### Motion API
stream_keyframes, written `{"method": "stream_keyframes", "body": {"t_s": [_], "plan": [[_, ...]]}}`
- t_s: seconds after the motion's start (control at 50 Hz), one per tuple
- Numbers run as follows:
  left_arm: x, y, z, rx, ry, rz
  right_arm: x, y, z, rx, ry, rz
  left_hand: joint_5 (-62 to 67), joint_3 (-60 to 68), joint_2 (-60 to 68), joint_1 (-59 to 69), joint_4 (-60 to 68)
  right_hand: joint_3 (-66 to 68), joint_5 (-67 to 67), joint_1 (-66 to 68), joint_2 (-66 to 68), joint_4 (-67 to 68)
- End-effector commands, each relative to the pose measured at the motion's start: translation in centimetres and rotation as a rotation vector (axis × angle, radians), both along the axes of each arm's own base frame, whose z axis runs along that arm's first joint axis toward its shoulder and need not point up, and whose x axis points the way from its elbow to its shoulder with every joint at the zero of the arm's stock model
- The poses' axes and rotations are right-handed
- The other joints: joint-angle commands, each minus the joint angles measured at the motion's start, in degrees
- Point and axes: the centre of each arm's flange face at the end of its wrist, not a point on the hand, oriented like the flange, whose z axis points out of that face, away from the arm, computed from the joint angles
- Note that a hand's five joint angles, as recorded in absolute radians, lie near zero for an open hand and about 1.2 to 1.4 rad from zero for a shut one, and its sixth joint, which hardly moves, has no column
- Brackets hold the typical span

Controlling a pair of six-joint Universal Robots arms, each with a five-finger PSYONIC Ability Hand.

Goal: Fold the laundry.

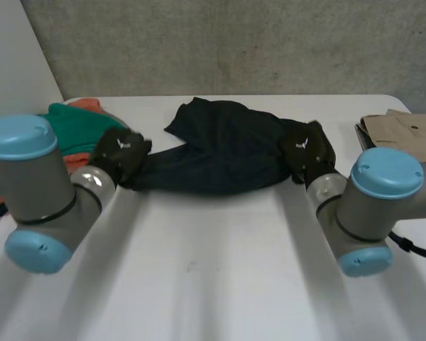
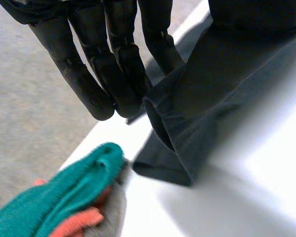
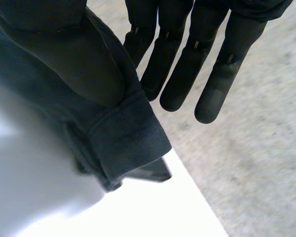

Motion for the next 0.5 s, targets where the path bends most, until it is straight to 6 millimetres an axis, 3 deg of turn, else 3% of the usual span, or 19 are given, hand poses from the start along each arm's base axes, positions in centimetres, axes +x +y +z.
{"method": "stream_keyframes", "body": {"t_s": [0.02,0.08,0.18,0.24,0.28,0.34,0.4,0.42,0.48,0.5], "plan": [[1.4,5.4,1.6,0.084,-0.164,-0.100,-1.5,3.9,3.2,0.107,0.093,0.009,12.8,11.8,11.3,15.0,11.3,11.9,11.2,17.2,12.8,11.9],[2.5,8.8,2.4,0.185,-0.254,-0.143,-2.7,6.0,4.2,0.222,0.183,0.016,12.8,11.8,11.3,15.0,11.3,11.9,11.2,17.2,12.8,11.9],[4.3,15.5,2.6,0.413,-0.467,-0.290,-5.6,11.2,3.5,0.584,0.461,0.067,12.8,11.8,11.3,15.0,11.3,11.9,11.2,17.2,12.8,11.9],[4.7,18.1,2.9,0.459,-0.544,-0.386,-6.2,11.9,3.3,0.640,0.501,0.103,12.8,11.8,11.3,15.0,11.3,11.9,11.2,17.2,12.8,11.9],[4.6,18.7,3.0,0.441,-0.557,-0.420,-6.2,12.0,3.1,0.633,0.503,0.115,12.8,11.8,11.3,15.0,11.3,11.9,11.2,17.2,12.8,11.9],[4.0,18.3,3.4,0.372,-0.552,-0.433,-6.2,11.6,2.9,0.613,0.494,0.123,12.8,11.8,11.3,15.0,11.3,11.9,11.2,17.2,12.8,11.9],[2.8,15.5,4.1,0.258,-0.513,-0.379,-5.9,10.3,3.2,0.559,0.458,0.108,12.8,11.8,11.3,15.0,11.3,11.9,11.2,17.2,12.8,11.9],[2.0,13.6,4.6,0.194,-0.485,-0.335,-5.7,9.1,3.4,0.518,0.421,0.086,12.8,11.8,11.3,15.0,11.3,11.9,11.2,17.2,12.8,11.9],[0.8,10.5,5.5,0.098,-0.429,-0.263,-5.2,7.1,3.9,0.456,0.335,0.042,12.8,11.8,11.3,15.0,11.3,11.9,11.2,17.2,12.8,11.9],[-0.2,8.4,6.1,0.036,-0.379,-0.217,-4.9,5.7,4.3,0.420,0.267,0.009,12.8,11.8,11.3,15.0,11.3,11.9,11.2,17.2,12.8,11.9]]}}
